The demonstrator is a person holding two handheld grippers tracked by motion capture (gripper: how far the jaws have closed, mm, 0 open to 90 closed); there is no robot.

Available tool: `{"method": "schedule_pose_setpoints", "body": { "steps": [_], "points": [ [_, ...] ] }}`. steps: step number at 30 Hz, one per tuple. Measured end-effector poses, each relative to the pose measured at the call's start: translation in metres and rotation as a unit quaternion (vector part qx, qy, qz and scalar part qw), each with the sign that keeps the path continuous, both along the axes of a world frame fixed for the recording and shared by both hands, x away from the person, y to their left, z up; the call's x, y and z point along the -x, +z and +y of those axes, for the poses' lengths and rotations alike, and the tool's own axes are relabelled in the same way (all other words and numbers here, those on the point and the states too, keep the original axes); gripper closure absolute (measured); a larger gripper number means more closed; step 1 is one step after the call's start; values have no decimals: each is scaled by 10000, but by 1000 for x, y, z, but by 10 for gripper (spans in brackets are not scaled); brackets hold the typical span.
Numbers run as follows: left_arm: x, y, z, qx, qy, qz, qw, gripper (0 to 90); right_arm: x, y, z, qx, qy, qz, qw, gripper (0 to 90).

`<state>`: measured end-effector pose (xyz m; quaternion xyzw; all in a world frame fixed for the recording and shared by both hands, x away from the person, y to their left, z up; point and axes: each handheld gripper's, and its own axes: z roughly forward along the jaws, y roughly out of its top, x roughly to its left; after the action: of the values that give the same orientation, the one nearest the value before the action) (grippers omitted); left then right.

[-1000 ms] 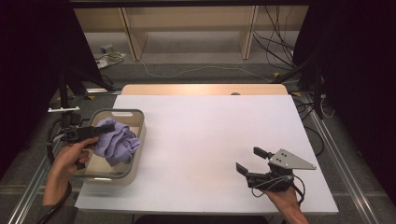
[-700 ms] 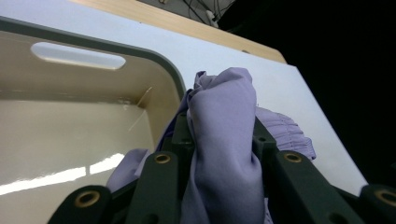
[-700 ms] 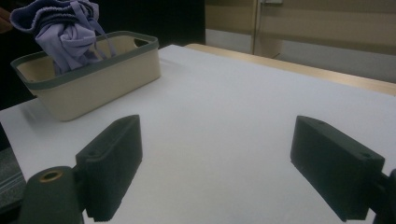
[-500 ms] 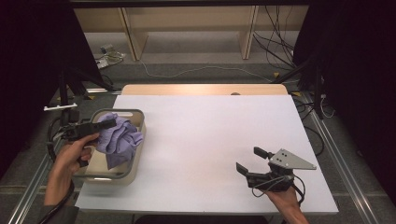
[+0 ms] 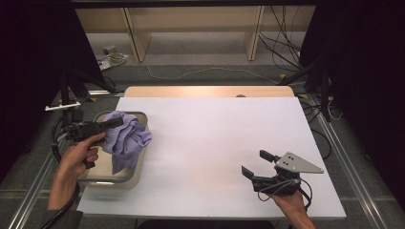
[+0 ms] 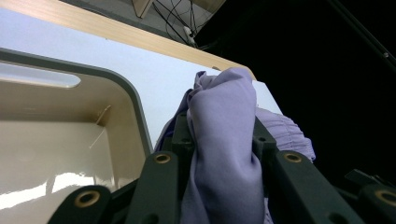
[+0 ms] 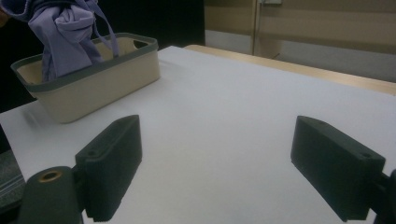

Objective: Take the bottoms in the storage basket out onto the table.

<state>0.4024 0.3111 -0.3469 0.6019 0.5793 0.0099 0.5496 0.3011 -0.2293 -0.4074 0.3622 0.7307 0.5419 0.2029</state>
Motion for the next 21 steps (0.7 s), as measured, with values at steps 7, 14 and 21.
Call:
{"method": "schedule_pose_setpoints", "body": {
  "steps": [7, 14, 21],
  "points": [
    [2, 5, -6, 106, -63, -88, 9999, 707, 0, 0, 0, 16, 0, 14, 10000, 175],
    [3, 9, -11, 139, -139, -122, 9997, 708, 0, 0, 0, 0, 6, 13, 10000, 174],
    [6, 15, -17, 176, -175, -249, 9994, 708, 0, 0, 1, 24, 0, 22, 10000, 175]
  ]
}}
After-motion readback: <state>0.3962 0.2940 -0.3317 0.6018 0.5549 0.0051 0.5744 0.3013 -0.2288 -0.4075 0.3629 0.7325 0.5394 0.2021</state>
